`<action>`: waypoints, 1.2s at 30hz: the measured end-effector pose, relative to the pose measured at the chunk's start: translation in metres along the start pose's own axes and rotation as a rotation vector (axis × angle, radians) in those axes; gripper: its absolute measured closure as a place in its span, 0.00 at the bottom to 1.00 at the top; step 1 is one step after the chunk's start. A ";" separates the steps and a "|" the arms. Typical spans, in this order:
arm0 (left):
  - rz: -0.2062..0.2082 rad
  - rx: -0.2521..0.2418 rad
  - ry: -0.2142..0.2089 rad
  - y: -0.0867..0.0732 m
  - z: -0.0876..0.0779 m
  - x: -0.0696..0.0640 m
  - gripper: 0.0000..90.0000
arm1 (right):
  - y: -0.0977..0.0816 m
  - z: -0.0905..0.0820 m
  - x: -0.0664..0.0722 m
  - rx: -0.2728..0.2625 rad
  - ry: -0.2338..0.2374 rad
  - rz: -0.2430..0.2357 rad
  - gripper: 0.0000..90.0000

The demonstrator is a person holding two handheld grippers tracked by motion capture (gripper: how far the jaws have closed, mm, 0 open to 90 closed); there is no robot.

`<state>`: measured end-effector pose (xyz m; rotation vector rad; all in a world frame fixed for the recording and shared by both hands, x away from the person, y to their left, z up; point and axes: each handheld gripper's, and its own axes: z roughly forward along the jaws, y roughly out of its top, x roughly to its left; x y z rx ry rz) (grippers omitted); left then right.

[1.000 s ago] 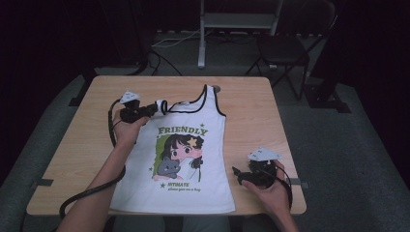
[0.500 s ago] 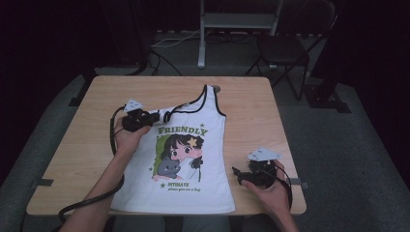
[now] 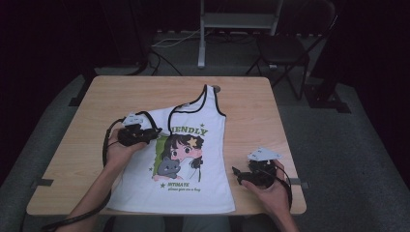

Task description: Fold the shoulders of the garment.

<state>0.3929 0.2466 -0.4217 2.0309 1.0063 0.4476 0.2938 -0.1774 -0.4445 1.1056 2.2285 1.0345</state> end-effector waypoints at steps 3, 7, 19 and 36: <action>0.047 -0.009 0.002 0.004 -0.007 -0.001 0.73 | 0.000 0.000 0.000 0.001 0.000 -0.001 0.18; 0.085 -0.006 -0.022 0.020 -0.006 -0.003 0.66 | 0.000 0.001 0.000 0.002 0.000 -0.001 0.18; 0.225 0.117 -0.050 0.042 0.024 -0.003 0.63 | 0.000 0.000 0.000 0.002 0.002 0.001 0.18; 0.382 0.237 -0.111 0.027 0.026 -0.011 0.90 | 0.000 0.000 0.000 0.005 0.002 0.002 0.18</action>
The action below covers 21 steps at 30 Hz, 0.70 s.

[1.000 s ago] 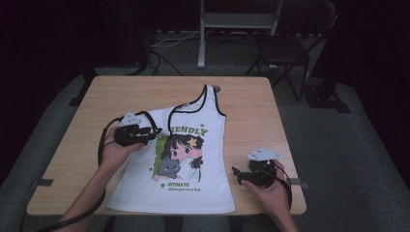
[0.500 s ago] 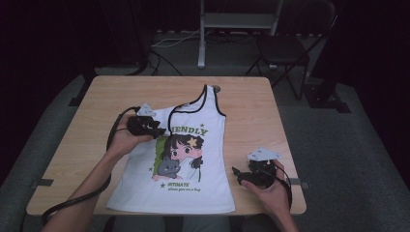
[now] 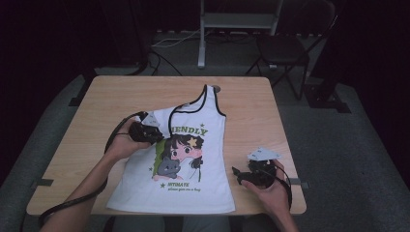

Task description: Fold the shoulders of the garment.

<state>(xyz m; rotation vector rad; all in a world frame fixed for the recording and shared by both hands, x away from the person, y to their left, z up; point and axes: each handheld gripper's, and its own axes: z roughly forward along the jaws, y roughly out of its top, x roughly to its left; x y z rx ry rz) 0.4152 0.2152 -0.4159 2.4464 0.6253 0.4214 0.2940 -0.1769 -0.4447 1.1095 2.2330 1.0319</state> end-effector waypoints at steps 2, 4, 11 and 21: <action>0.000 0.003 -0.002 -0.002 0.001 -0.001 0.91 | 0.000 0.000 0.000 0.001 0.000 -0.002 0.18; 0.003 0.004 -0.001 -0.003 0.001 -0.002 0.91 | 0.000 0.000 0.000 0.001 0.000 -0.002 0.18; 0.013 -0.007 -0.011 -0.002 -0.003 -0.010 0.92 | 0.000 0.000 0.000 0.003 0.000 -0.002 0.18; 0.011 0.009 -0.017 -0.005 -0.005 -0.012 0.91 | 0.000 0.000 0.000 0.002 0.001 -0.004 0.18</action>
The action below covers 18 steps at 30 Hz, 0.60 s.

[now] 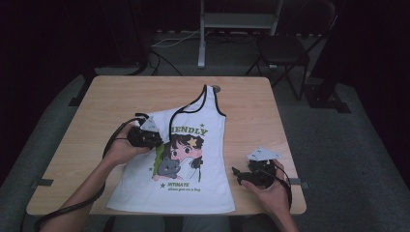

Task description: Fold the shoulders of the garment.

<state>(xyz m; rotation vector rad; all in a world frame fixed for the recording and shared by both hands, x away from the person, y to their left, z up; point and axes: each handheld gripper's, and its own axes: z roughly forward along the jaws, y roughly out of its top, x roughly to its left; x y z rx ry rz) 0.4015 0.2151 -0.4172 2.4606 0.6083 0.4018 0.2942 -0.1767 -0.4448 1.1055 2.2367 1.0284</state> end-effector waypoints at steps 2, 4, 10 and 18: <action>0.000 0.003 -0.001 0.000 -0.001 0.000 0.91 | 0.000 0.000 0.000 0.000 0.000 -0.001 0.18; 0.005 0.004 0.003 -0.001 -0.002 0.000 0.91 | 0.000 0.000 0.000 -0.001 0.000 0.000 0.18; -0.007 -0.004 -0.002 -0.003 -0.005 0.000 0.86 | 0.000 0.000 0.000 0.002 -0.002 -0.004 0.18; -0.178 -0.128 0.037 0.000 -0.027 0.019 0.43 | 0.000 0.000 0.000 0.002 0.000 -0.001 0.18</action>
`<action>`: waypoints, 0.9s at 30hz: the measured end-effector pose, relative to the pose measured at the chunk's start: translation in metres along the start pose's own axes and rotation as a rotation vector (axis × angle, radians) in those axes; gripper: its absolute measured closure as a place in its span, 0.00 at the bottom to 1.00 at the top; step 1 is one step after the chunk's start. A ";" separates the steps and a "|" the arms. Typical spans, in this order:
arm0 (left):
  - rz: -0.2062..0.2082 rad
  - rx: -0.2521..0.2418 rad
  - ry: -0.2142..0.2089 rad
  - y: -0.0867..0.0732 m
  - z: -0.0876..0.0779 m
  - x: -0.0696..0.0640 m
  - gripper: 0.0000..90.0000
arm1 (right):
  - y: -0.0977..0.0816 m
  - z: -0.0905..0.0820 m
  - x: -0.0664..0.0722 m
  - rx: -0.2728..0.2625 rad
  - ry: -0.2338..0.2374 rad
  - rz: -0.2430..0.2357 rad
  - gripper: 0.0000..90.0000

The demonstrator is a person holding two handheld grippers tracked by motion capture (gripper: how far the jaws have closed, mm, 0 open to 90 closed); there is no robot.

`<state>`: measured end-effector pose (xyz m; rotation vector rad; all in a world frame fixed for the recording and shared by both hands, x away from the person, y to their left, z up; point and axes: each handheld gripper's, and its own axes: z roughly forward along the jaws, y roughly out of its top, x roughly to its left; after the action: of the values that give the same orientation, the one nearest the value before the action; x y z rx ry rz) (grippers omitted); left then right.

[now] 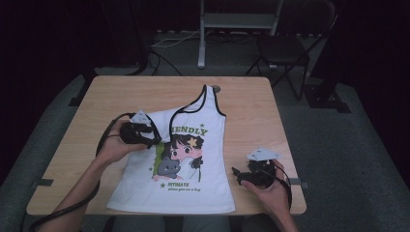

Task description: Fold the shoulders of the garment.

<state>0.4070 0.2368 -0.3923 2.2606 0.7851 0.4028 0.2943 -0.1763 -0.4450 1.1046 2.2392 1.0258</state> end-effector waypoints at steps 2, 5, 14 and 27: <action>-0.048 -0.023 -0.012 0.004 0.000 0.004 0.38 | 0.000 0.000 0.000 0.000 0.000 0.000 0.18; -0.073 -0.026 -0.018 0.008 0.008 0.006 0.34 | 0.000 0.000 0.000 0.001 0.000 0.000 0.18; 0.011 0.083 0.059 0.001 0.039 -0.007 0.36 | 0.000 0.000 0.000 -0.002 0.002 0.005 0.18; 0.018 0.022 0.053 -0.008 0.038 -0.008 0.33 | 0.000 0.000 0.000 0.002 0.002 0.003 0.18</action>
<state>0.4152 0.2167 -0.4254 2.2873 0.8004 0.4663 0.2938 -0.1764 -0.4449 1.1091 2.2412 1.0258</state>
